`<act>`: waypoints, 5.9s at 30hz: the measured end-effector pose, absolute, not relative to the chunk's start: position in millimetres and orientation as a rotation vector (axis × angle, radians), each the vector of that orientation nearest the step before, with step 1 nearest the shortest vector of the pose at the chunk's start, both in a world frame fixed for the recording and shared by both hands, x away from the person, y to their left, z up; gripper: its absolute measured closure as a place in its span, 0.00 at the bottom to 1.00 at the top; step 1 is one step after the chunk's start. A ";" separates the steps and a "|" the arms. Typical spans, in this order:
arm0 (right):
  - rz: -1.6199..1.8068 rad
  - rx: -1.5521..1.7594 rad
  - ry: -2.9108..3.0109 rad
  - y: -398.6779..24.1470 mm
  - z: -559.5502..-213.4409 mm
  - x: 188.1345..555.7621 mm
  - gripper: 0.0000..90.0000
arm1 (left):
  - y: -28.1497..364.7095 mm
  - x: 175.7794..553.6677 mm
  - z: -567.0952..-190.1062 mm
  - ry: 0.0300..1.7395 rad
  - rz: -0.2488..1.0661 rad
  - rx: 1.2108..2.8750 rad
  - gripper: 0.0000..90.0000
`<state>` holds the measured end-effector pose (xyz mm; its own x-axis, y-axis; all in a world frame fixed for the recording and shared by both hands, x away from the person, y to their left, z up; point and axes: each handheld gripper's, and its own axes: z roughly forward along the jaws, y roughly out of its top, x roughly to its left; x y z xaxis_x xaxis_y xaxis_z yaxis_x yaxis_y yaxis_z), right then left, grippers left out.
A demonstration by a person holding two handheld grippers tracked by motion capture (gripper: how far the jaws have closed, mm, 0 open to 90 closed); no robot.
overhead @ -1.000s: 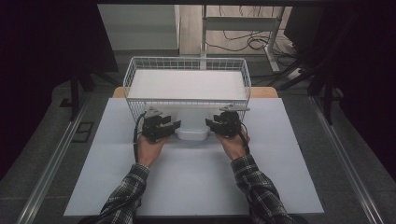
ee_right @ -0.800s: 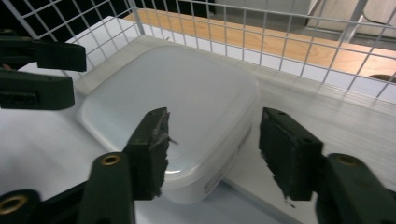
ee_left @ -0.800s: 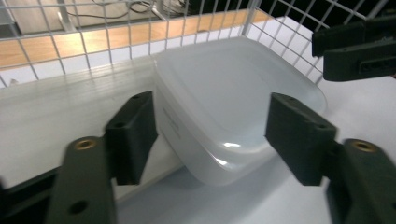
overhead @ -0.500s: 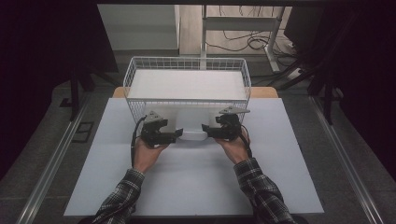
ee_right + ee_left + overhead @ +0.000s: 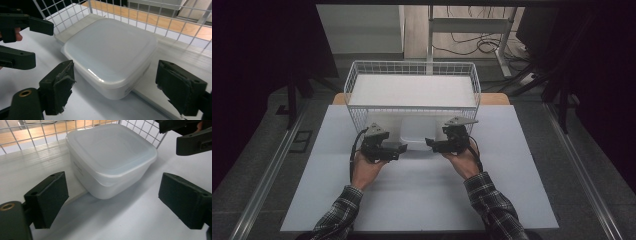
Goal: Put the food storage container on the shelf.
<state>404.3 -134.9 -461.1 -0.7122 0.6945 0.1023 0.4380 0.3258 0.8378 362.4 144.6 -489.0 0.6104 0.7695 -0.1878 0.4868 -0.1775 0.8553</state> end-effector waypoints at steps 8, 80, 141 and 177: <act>1.308 0.984 2.347 -134.0 -461.2 396.7 0.08 | 147.9 351.9 -490.0 0.991 0.363 1.849 0.06; 1.174 0.815 2.465 -88.0 -480.7 392.0 0.44 | 171.1 263.4 -518.1 0.938 0.432 1.917 0.03; 1.208 0.910 2.316 -218.8 -470.9 279.8 0.00 | 201.1 226.4 -518.8 1.006 0.460 1.965 0.00; 1.094 1.127 2.297 -294.0 -501.2 246.1 0.00 | 232.0 198.4 -528.5 1.133 0.509 1.950 0.00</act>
<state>246.1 -294.0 -501.2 -0.6189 0.7852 0.0185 0.5091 0.3831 0.7707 198.4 232.0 -528.5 0.5162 0.8550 -0.0504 0.5299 -0.2726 0.8031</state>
